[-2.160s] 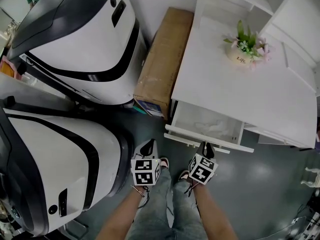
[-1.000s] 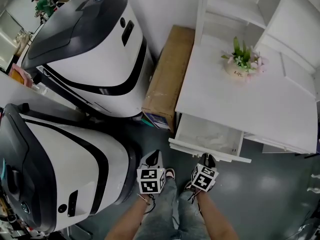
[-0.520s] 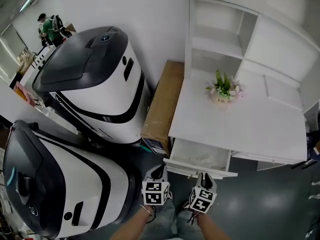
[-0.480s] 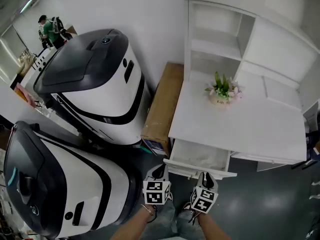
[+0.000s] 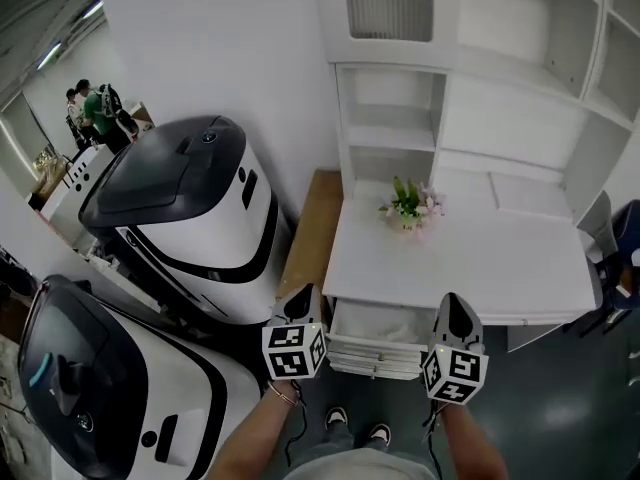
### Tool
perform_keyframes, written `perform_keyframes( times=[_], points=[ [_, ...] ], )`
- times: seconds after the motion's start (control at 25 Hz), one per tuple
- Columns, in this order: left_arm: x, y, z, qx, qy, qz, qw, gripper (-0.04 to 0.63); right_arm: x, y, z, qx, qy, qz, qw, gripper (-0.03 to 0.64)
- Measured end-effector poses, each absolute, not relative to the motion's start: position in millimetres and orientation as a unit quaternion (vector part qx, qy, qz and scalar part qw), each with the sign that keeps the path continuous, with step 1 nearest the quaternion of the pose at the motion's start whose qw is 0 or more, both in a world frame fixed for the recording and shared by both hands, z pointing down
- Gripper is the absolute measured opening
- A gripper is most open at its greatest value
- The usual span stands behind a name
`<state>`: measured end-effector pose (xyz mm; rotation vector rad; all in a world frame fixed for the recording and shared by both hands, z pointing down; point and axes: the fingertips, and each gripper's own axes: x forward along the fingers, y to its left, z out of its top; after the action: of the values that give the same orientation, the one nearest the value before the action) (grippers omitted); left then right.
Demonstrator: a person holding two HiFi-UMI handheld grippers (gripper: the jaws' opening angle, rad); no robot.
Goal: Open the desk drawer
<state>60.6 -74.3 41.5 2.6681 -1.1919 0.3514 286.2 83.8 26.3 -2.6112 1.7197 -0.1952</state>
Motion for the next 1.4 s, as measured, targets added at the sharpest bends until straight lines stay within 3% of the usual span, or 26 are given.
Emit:
perform_keyframes(
  times=[0.2,0.36,0.52,1.4],
  points=[
    [75,-77,-47,0.921,-0.382,0.043,0.063,0.018,317,104,-60,-0.831,0.552,-0.007,0.067,0.009],
    [88,-69,-81,0.931,-0.362,0.004,0.047,0.018,340,128,-86,-0.849,0.524,0.026,0.064,0.008],
    [103,-67,-81,0.937,-0.347,0.008,0.033,0.018,356,149,-78,-0.869,0.492,0.032,0.031,0.008],
    [114,-50,-70,0.946,-0.323,0.011,0.035,0.018,352,164,-63,-0.875,0.484,-0.009,0.001,0.005]
  ],
)
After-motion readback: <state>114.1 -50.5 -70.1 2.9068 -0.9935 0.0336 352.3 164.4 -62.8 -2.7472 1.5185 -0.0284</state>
